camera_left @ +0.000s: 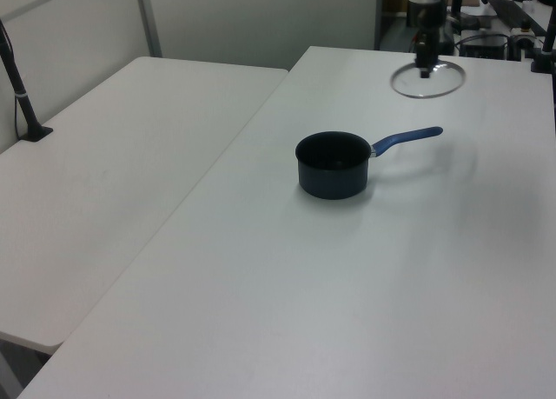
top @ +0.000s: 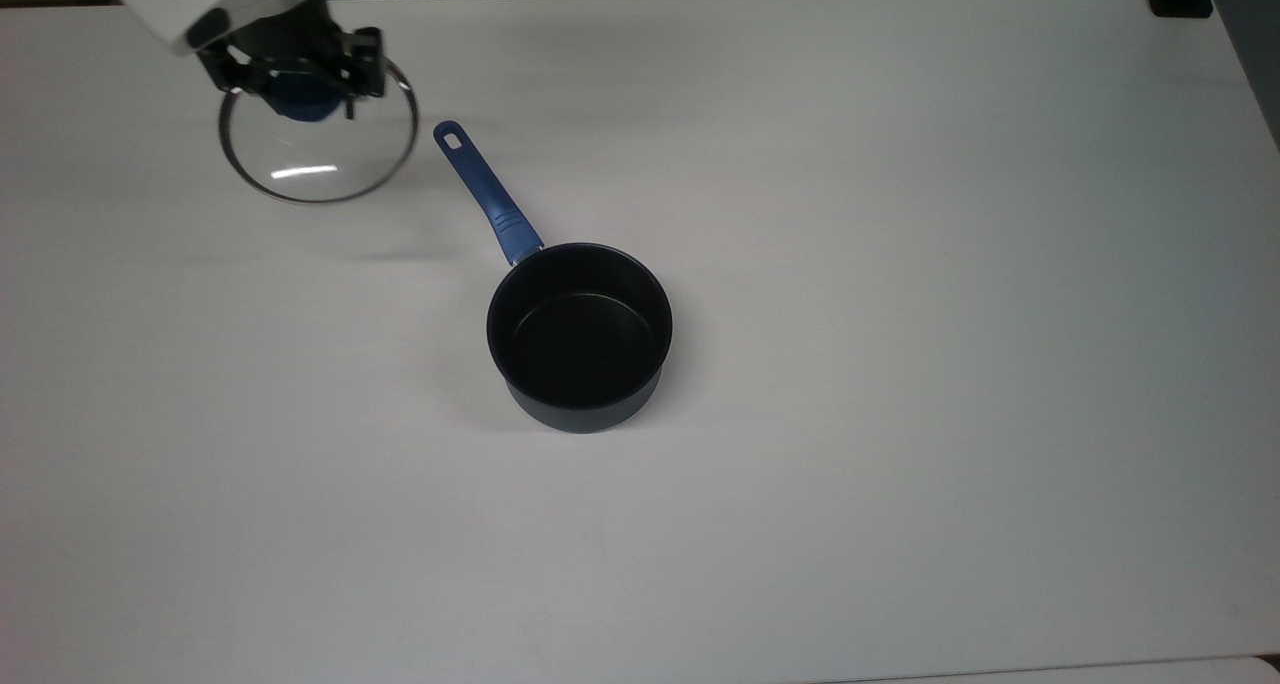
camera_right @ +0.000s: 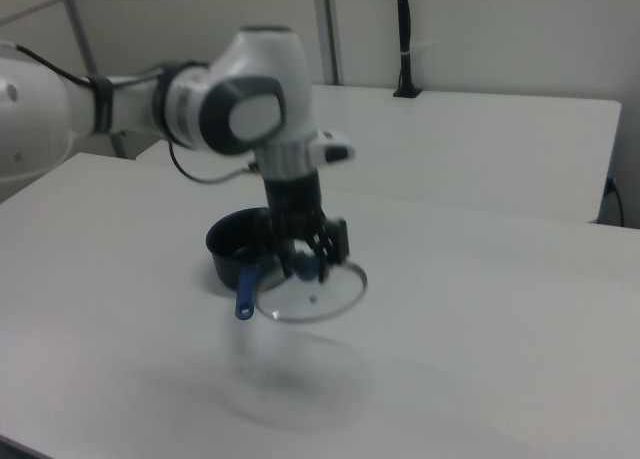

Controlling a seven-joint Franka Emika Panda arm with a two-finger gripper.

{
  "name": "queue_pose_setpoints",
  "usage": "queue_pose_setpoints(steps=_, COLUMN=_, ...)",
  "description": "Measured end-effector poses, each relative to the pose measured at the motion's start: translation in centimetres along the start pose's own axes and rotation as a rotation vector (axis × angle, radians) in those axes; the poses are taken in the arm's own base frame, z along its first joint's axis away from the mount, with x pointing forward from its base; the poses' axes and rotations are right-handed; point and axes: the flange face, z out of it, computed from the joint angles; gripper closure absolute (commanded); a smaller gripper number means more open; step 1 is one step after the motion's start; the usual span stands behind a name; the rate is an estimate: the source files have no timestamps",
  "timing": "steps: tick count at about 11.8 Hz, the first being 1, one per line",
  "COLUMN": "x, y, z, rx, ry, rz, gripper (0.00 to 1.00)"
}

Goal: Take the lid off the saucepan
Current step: 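Lift the glass lid off the saucepan and carry it beside the handle, then lower the glass lid onto the table beside the blue handle, then open the gripper, release the knob, and raise the gripper away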

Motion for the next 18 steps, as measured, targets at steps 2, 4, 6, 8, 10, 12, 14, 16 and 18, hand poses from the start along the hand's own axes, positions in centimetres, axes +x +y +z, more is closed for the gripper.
queue_pose_setpoints(steps=2, x=-1.7, y=2.6, z=6.1, rx=0.010, ry=0.001, rz=0.018, gripper=0.38)
queue_pose_setpoints(steps=4, x=-2.3, y=2.2, z=11.0, rx=0.006, ry=0.042, rz=0.017, gripper=0.38)
queue_pose_setpoints(steps=6, x=-1.8, y=0.4, z=12.3, rx=0.007, ry=0.053, rz=0.033, gripper=0.38)
queue_pose_setpoints(steps=8, x=-0.6, y=-2.7, z=13.1, rx=0.012, ry=0.040, rz=0.043, gripper=0.37)
queue_pose_setpoints(steps=10, x=0.1, y=-4.6, z=14.7, rx=0.021, ry=0.014, rz=0.048, gripper=0.34)
queue_pose_setpoints(steps=12, x=0.2, y=-4.5, z=15.1, rx=0.020, ry=0.010, rz=0.050, gripper=0.00)
queue_pose_setpoints(steps=14, x=0.1, y=-4.1, z=15.1, rx=0.018, ry=0.010, rz=0.083, gripper=0.00)
queue_pose_setpoints(steps=16, x=0.5, y=-3.4, z=13.8, rx=0.009, ry=0.028, rz=0.183, gripper=0.00)
queue_pose_setpoints(steps=18, x=1.4, y=-2.1, z=7.3, rx=-0.005, ry=0.053, rz=0.238, gripper=0.00)
